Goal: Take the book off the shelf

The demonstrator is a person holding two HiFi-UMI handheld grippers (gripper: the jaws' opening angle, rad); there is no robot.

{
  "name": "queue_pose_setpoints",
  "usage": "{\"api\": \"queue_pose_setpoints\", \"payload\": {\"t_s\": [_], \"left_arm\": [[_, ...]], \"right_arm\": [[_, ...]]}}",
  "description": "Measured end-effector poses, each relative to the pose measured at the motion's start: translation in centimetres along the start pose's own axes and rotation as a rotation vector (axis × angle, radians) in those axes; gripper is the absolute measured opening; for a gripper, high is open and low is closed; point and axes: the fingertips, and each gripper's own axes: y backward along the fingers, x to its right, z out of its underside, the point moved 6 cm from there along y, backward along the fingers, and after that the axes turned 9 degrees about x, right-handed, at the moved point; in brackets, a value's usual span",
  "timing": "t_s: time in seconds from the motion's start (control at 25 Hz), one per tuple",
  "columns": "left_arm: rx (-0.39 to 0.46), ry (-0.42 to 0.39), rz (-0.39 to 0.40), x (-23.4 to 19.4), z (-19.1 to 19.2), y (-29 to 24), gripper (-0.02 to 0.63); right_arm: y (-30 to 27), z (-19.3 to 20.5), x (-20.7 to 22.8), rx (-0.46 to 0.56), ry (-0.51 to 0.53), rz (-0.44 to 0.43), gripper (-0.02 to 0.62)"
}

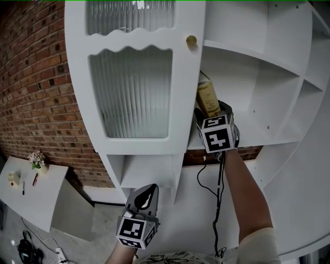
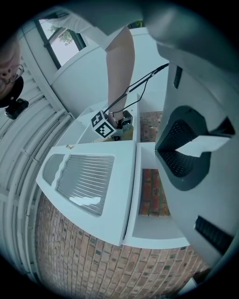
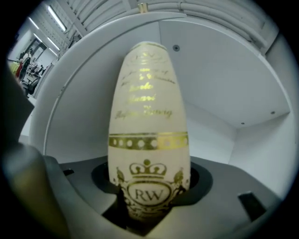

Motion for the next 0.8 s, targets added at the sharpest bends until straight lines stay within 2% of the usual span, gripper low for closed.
{"api": "queue_pose_setpoints", "payload": {"t_s": [0.08, 0.2, 0.44, 0.8], "left_arm": [[-0.009, 0.011, -0.001, 0.2, 0.1, 0.0, 0.011], [-0.015, 0.014, 0.000, 0.6, 0.1, 0.1, 0.011], [-0.018, -0.002, 0.005, 2.0, -0.7, 1.0, 0.011], [-0.014, 0.005, -0.030, 4.7, -0.9, 2.9, 0.011]], "right_arm": [[0.2, 0.1, 0.5, 0.009, 0.020, 0.024, 0.239], [0.6, 0.2, 0.9, 0.018, 0.030, 0.023, 0.236], [2.5, 0.3, 1.5, 0.041, -0.018, 0.026, 0.235], [10.1, -0.8, 2.2, 0.134, -0.067, 0.019, 0.235]]}}
